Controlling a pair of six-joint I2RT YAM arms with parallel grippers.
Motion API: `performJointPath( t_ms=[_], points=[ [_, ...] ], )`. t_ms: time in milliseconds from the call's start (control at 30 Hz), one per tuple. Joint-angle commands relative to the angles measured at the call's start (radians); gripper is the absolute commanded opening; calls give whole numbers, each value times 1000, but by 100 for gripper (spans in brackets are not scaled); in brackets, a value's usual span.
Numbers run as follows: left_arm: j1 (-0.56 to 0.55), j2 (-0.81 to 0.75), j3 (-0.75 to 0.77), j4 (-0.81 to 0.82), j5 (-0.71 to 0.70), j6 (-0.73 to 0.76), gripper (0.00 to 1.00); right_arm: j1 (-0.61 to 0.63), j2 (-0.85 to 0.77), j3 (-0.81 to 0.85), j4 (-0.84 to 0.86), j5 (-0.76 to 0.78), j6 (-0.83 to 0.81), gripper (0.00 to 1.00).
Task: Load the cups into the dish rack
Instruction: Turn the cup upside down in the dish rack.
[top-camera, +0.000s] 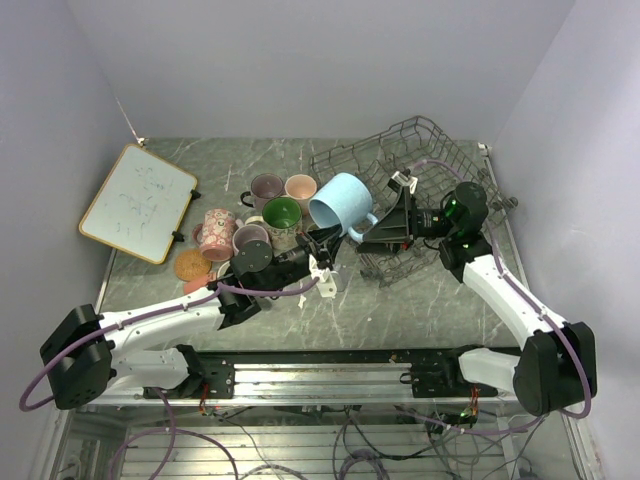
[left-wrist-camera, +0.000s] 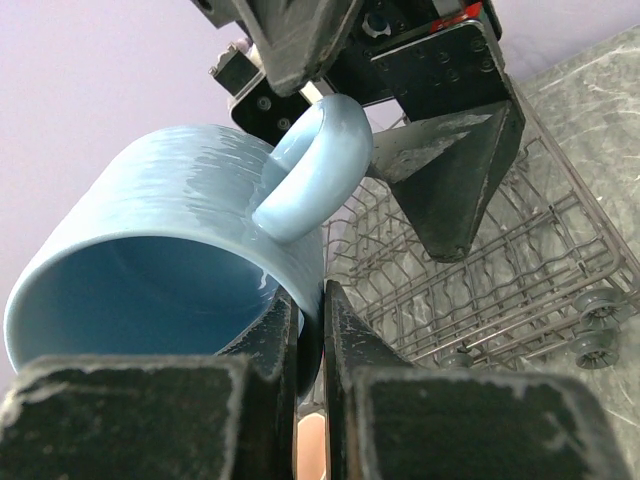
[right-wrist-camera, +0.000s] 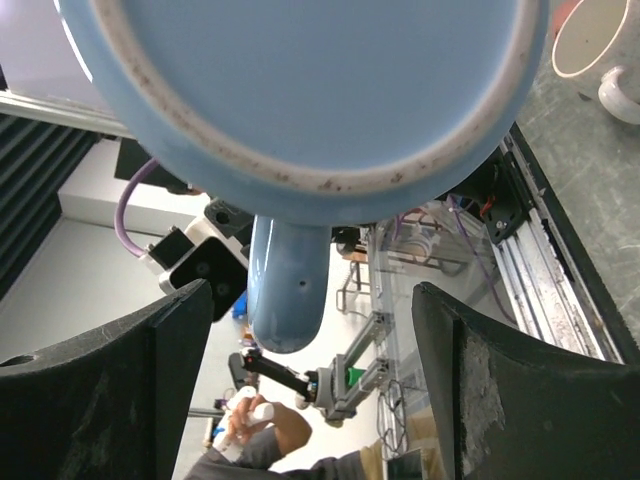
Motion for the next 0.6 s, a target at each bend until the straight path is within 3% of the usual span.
performJointPath(
  t_ms=[0, 200, 433, 567],
  points=[
    [-8, -32, 35, 162, 60, 50, 7, 6, 11, 15, 65, 18, 74, 79],
    [-12, -28, 28, 167, 52, 61, 7, 6, 24, -1, 164, 42, 159, 69],
    [-32, 3, 20, 214, 35, 69, 7, 6, 29, -7, 141, 57, 147, 58],
    [-40, 15, 17, 226, 37, 69, 7, 7, 36, -20, 187, 60, 188, 45]
  ],
)
